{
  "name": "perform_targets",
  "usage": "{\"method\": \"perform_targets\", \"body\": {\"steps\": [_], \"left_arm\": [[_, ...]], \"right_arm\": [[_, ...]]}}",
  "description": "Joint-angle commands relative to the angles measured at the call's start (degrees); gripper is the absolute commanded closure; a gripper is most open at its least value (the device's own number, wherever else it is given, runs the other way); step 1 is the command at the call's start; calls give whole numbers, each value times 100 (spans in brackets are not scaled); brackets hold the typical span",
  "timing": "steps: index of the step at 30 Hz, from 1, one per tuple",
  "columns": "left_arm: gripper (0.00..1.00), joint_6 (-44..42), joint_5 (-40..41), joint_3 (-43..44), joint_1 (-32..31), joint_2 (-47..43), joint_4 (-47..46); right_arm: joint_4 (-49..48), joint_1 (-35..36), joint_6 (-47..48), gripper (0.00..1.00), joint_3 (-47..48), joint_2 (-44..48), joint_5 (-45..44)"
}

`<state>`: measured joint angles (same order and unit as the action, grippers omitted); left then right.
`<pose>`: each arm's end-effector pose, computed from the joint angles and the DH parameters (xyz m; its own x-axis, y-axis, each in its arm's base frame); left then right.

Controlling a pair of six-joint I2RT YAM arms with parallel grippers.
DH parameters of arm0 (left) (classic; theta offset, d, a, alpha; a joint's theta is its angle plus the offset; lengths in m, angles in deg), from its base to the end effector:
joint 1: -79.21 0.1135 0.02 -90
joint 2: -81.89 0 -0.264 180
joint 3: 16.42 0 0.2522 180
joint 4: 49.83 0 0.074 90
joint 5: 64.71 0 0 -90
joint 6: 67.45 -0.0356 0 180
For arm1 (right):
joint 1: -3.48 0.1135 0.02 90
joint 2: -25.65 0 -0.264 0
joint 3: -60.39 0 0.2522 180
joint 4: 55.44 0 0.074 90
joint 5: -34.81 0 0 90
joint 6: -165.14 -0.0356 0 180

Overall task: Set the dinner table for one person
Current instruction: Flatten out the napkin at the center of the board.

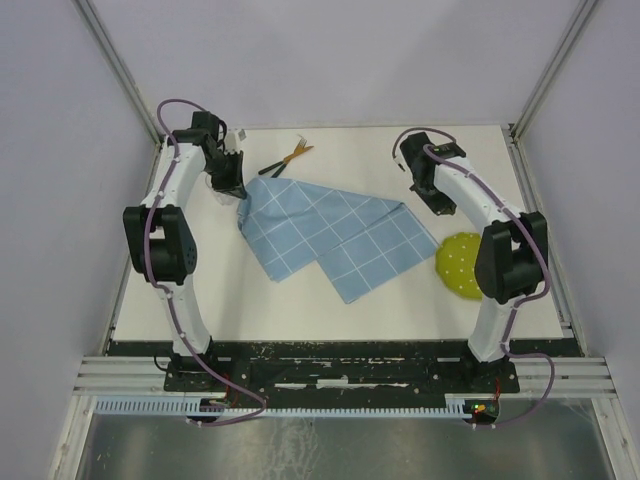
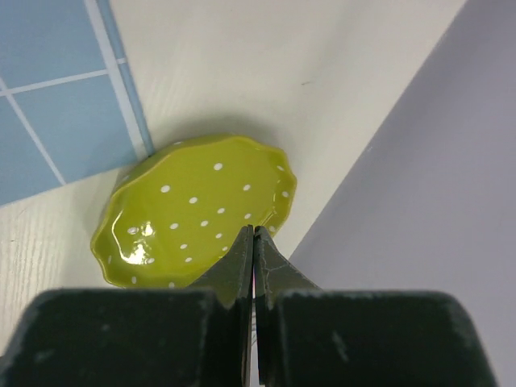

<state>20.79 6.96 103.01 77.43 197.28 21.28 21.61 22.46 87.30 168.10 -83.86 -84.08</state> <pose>0.4262 -0.0244 0.2705 -0.9154 0.0576 -0.3983 0.1802 0.9437 -0.2775 0.3655 0.1075 0.2512 -0.8656 -0.4927 -0.0892 -0.3874 0.7719 -0.5041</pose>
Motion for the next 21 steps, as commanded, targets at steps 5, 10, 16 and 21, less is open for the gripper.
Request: {"method": "perform_targets", "body": {"steps": [5, 10, 16, 21], "left_arm": [[83, -1090, 234, 412, -15, 141, 579], [66, -1443, 623, 116, -11, -83, 578], [54, -1510, 1088, -1016, -14, -564, 125], [53, -1288, 1099, -1992, -8, -852, -315]], "right_arm": [[-173, -19, 30, 98, 53, 604, -130], [-122, -24, 4, 98, 45, 632, -87], [-69, -26, -21, 98, 10, 632, -39], [-74, -26, -30, 98, -114, 656, -6]]}}
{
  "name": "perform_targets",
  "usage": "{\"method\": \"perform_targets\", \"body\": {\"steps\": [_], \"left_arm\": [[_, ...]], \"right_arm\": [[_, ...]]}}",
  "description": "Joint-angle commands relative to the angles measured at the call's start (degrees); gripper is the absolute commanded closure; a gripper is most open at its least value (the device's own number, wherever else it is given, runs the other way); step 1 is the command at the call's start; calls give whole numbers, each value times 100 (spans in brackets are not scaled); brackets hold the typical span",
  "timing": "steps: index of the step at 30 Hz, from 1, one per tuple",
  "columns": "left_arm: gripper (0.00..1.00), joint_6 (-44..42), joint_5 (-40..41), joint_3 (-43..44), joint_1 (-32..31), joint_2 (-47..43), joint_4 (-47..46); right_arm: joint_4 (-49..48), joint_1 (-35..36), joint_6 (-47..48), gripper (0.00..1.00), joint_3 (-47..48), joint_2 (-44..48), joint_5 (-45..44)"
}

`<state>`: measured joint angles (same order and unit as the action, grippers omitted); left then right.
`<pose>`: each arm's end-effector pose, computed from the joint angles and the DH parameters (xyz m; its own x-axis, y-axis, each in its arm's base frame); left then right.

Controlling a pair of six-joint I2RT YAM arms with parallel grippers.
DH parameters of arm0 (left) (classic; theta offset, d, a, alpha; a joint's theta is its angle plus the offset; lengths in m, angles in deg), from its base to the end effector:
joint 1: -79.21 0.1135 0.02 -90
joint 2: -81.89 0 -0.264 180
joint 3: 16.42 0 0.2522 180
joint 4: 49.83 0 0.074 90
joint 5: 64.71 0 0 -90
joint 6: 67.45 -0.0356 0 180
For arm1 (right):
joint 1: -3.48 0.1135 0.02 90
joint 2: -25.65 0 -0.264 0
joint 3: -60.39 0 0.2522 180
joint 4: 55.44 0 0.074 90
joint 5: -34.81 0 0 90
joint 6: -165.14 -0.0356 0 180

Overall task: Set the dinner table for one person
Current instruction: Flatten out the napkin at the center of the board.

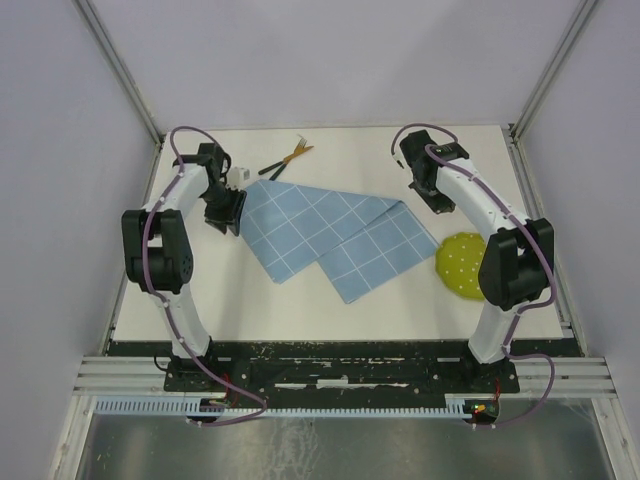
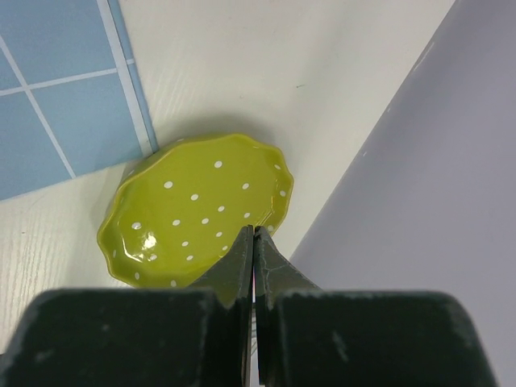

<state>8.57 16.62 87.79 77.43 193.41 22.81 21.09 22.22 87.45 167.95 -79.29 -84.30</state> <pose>0.3857 -0.0174 0.2195 -0.9413 0.2682 -0.2052 0.2931 0.9506 -0.1019 0.3551 0.1022 0.2791 -0.8563 -0.4872 -0.1711 -0.3435 0.7849 -0.5158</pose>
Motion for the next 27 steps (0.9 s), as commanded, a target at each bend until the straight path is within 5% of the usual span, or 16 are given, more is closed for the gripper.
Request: {"method": "perform_targets", "body": {"steps": [1, 8, 27], "left_arm": [[53, -33, 106, -629, -11, -516, -537], [53, 24, 394, -1396, 0, -628, -1391], [51, 185, 693, -410, 55, 609, -2296]], "right_arm": [[-31, -2, -42, 98, -129, 215, 17], [-10, -11, -57, 98, -212, 212, 46], [34, -11, -80, 98, -314, 163, 116]]}}
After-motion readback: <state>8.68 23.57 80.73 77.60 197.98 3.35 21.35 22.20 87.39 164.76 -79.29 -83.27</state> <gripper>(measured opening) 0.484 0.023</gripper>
